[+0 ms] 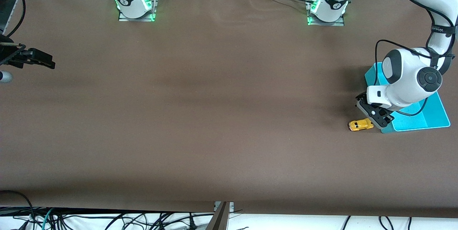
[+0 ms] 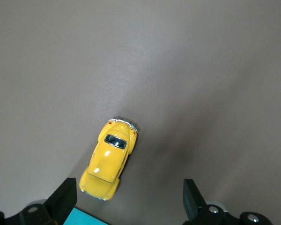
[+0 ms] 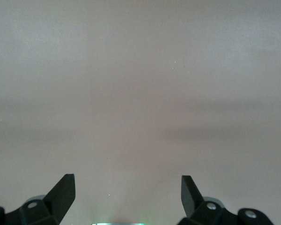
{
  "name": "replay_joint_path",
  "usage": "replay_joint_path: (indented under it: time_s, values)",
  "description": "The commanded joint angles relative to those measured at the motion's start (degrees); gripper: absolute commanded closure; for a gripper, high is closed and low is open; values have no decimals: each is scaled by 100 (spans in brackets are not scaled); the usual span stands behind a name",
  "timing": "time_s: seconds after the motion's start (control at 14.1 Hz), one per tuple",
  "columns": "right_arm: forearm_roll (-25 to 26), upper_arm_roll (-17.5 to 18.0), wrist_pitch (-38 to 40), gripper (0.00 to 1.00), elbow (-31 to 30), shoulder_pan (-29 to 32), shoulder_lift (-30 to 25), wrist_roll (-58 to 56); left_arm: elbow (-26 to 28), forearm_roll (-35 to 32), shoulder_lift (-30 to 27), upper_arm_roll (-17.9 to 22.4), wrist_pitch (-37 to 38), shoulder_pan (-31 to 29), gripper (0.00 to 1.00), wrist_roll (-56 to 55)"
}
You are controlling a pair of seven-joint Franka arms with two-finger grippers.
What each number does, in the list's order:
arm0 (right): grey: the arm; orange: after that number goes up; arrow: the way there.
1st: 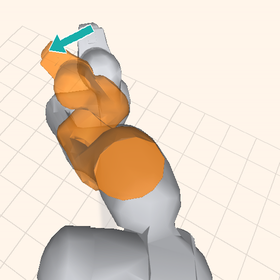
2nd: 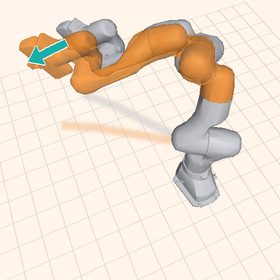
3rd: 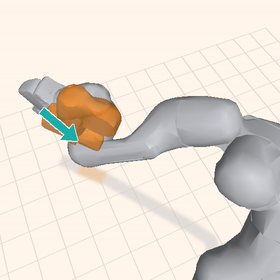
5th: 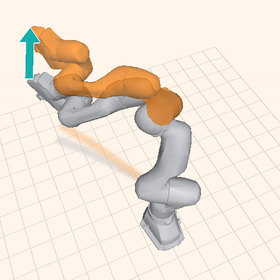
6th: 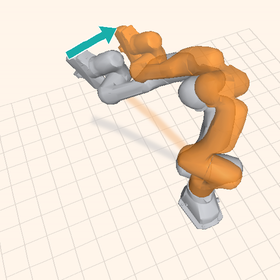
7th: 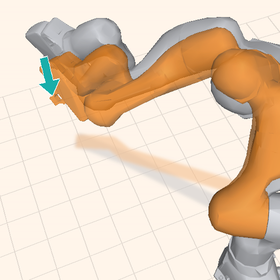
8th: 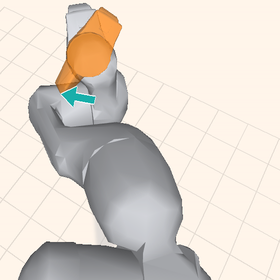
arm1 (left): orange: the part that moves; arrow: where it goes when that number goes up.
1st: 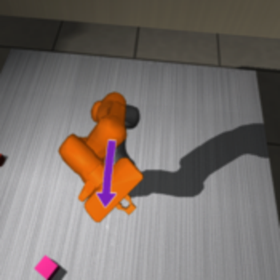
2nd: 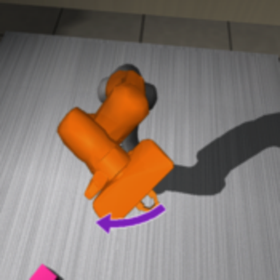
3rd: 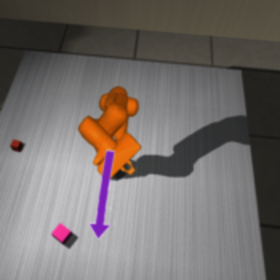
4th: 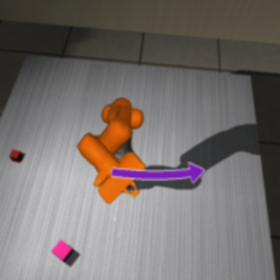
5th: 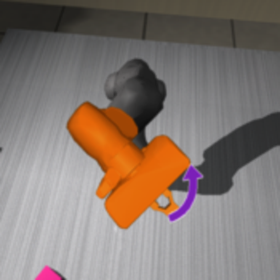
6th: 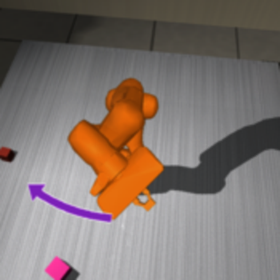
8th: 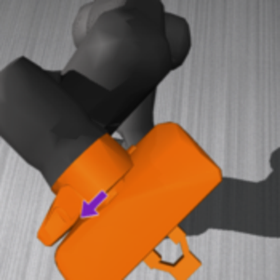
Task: Wind and store yellow beetle car
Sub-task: 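Lower the left gripper and close it on the yellow car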
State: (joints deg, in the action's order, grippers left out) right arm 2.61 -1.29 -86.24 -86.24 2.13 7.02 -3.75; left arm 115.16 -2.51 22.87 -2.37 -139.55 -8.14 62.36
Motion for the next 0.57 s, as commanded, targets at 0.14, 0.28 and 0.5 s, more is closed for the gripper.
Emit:
replay_joint_path:
  time_s: [0.14, 0.28, 0.5]
  values:
    - [-85, 6, -7, 0, 37, 51, 10, -109, -99, 22, 709, -36, -652, -284, 0, 1427]
    - [-85, 6, -7, 0, 37, 51, 10, -109, -108, 31, 877, -36, -853, -276, 0, 1541]
    - [-85, 6, -7, 0, 37, 51, 10, -109, -108, 40, 948, -36, -942, -267, 1, 1612]
